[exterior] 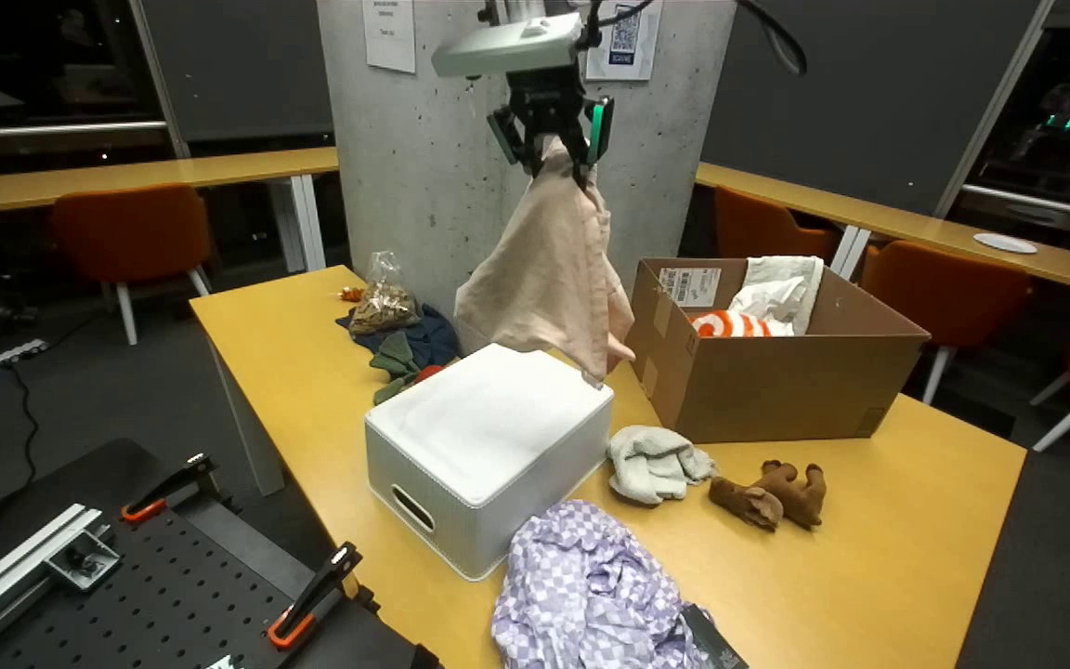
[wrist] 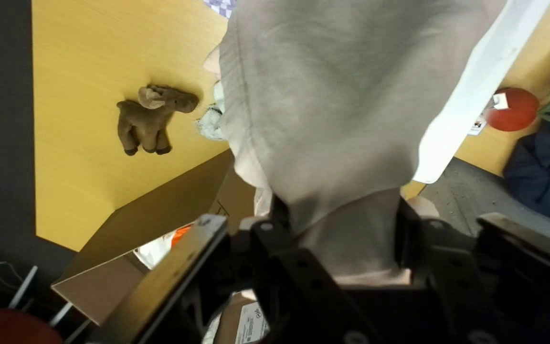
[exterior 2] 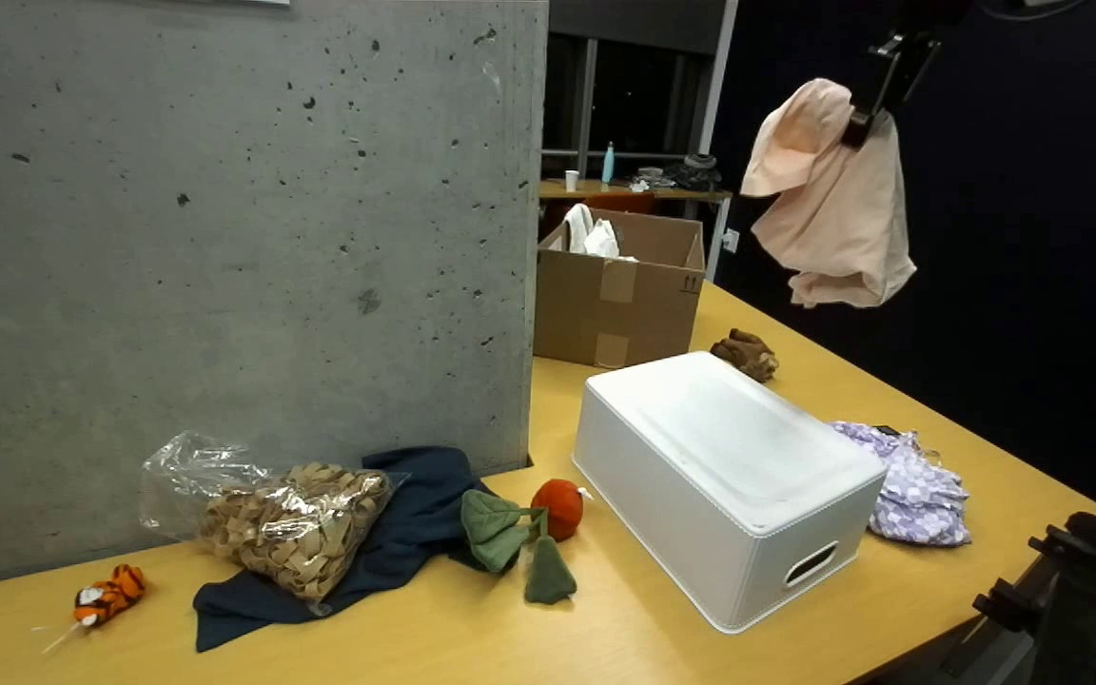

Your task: Cover the yellow container with the pink shirt and pick it up, place the yellow container back on the tub and the tshirt back

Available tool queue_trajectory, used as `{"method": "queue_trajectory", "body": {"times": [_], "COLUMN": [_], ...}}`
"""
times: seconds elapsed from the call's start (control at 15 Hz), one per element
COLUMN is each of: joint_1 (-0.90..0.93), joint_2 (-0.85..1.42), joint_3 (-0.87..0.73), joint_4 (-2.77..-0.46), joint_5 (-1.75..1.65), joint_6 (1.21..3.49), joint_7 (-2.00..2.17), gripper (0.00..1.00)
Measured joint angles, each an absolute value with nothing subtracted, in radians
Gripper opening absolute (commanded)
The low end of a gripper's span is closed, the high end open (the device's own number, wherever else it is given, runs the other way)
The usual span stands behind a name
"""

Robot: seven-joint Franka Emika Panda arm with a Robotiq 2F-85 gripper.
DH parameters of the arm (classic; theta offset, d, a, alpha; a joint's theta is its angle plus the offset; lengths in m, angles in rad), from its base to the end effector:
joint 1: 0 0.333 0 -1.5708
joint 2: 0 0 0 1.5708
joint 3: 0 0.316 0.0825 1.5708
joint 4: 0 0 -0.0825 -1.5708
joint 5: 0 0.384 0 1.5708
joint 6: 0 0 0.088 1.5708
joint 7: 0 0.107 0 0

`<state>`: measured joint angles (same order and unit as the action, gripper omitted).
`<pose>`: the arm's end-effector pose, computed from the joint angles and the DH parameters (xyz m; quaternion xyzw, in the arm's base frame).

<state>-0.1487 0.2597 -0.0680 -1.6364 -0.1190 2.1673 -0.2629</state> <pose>0.6489 -0.1432 0.4939 0.9876 0.0516 0.1165 0.0920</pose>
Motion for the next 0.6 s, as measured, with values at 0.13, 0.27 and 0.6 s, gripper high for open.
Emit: {"method": "queue_trajectory", "body": {"times": [0.13,0.27,0.6], "joint_1": [-0.147,-0.146,-0.141], "joint_2": [0.221,0.201,0.191], "joint_3": [-0.068,-0.068,-0.068], "joint_4": [-1.659,-1.679,-1.711], "joint_5": [-0.131,-0.137,-0.138], "joint_6": [2.158,2.157,2.157], "joint_7": [-0.255,-0.25,-0.242], "gripper": [0.24,0.24,0.24]}}
